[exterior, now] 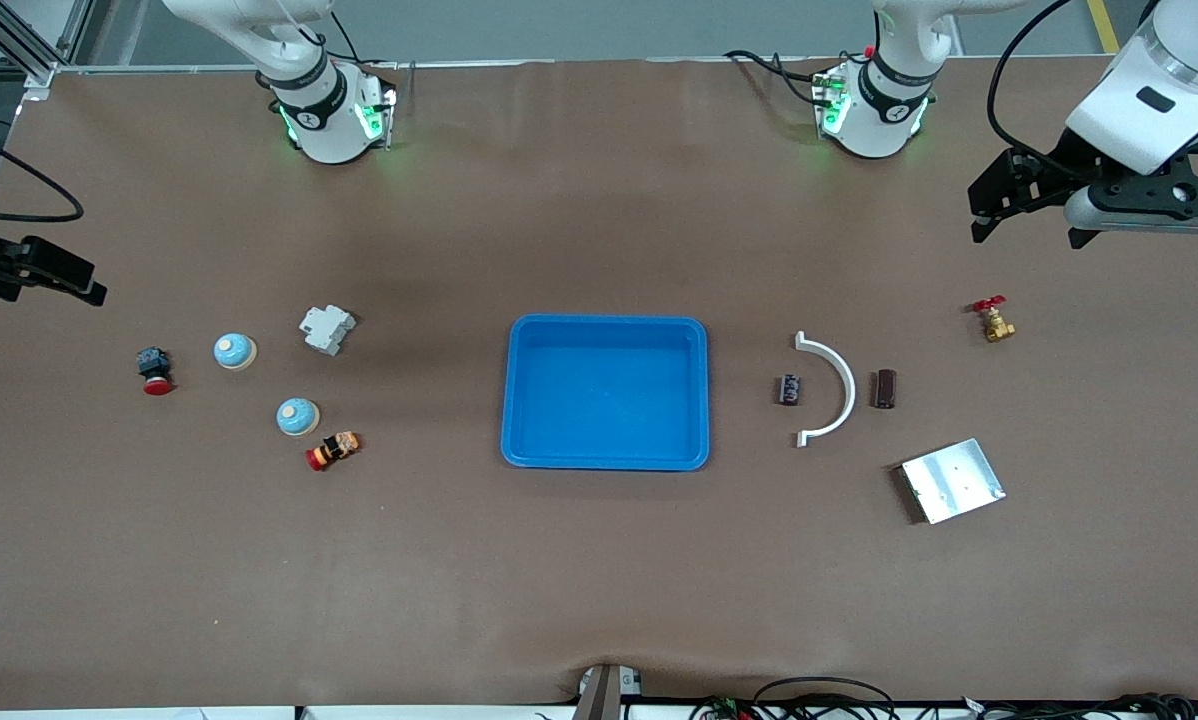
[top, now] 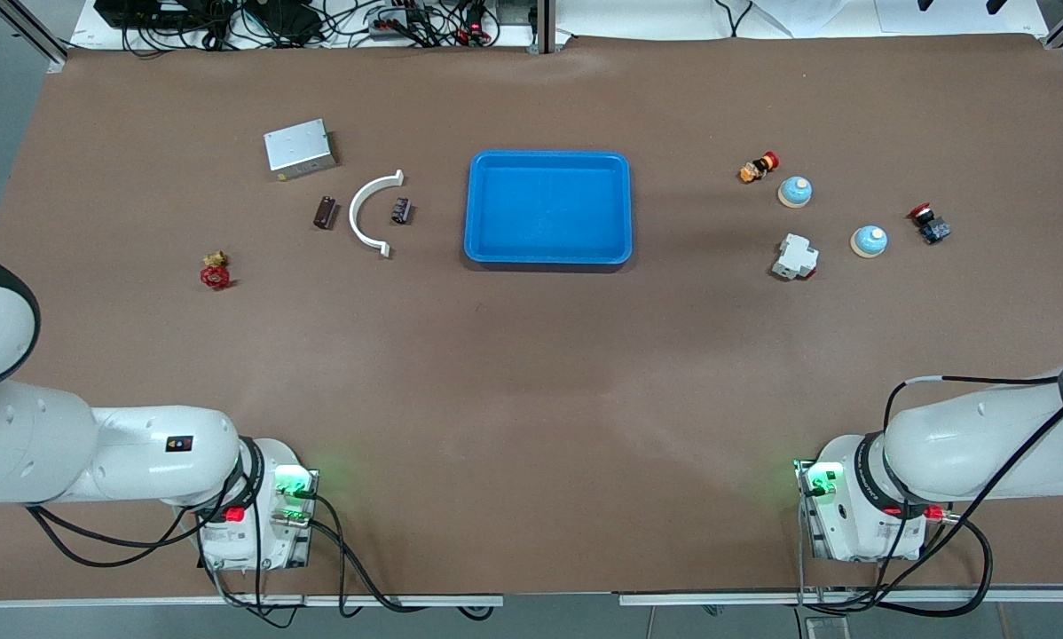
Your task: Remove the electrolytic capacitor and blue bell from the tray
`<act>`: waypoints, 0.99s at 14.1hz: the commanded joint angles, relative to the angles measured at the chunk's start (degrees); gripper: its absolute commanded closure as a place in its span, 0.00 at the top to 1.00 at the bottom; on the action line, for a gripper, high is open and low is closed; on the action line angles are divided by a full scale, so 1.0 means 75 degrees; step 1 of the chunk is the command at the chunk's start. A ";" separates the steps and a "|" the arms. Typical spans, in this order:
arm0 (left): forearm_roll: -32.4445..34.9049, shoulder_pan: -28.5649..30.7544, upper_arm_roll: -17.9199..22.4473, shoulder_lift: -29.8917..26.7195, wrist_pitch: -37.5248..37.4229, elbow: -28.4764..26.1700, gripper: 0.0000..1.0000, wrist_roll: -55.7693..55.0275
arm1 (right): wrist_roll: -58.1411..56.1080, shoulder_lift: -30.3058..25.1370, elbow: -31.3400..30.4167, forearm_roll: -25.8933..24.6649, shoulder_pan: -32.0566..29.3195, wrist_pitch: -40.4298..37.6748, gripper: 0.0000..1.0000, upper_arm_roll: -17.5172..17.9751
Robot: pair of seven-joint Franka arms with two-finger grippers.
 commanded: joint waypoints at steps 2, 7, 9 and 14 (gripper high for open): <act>-0.0022 0.0033 -0.0026 0.0006 -0.0124 0.0084 1.00 -0.0026 | -0.0111 0.0039 0.0075 0.0139 -0.0257 -0.0002 1.00 0.0082; -0.0010 0.0033 -0.0026 -0.0006 -0.0124 0.0084 1.00 -0.0026 | -0.0006 0.0016 0.0087 0.0128 -0.0129 -0.0072 1.00 0.0129; -0.0010 0.0033 -0.0026 -0.0006 -0.0124 0.0096 1.00 -0.0003 | -0.0005 0.0015 0.0075 0.0128 -0.0128 -0.0072 1.00 0.0129; -0.0010 0.0033 -0.0026 -0.0006 -0.0124 0.0096 1.00 -0.0002 | -0.0005 0.0015 0.0075 0.0128 -0.0128 -0.0084 1.00 0.0129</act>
